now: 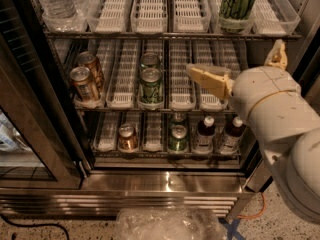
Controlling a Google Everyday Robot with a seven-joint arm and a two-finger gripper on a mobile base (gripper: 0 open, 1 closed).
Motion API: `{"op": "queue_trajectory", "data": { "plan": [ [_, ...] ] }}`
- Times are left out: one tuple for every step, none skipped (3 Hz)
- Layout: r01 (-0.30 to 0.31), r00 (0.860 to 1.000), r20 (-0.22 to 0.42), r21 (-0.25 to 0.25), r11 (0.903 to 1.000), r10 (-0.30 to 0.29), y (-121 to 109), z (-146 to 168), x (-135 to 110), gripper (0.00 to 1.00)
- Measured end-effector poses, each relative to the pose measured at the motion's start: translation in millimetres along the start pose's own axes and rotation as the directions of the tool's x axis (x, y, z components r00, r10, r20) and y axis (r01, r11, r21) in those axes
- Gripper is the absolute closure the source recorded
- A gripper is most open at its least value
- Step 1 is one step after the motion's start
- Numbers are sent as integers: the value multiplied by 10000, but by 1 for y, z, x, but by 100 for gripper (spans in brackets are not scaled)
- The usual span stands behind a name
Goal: Pick green can from top shelf of fridge
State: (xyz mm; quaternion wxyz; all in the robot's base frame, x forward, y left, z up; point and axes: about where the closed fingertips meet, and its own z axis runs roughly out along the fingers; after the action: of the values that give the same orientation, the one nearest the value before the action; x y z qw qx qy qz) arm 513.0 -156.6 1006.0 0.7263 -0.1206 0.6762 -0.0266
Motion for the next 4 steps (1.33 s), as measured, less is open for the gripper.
{"op": "queue_trajectory", "data": {
  "plan": [
    [-2,10000,0,-1,10000,2,0,0,0,0],
    [-871,9960,168,-227,9959,875,2,-2,-6,0],
    [-1515,9866,556,-374,9877,1535,2,-6,-19,0],
    [-1265,9879,872,-218,9917,1280,0,-12,-30,0]
  ]
}}
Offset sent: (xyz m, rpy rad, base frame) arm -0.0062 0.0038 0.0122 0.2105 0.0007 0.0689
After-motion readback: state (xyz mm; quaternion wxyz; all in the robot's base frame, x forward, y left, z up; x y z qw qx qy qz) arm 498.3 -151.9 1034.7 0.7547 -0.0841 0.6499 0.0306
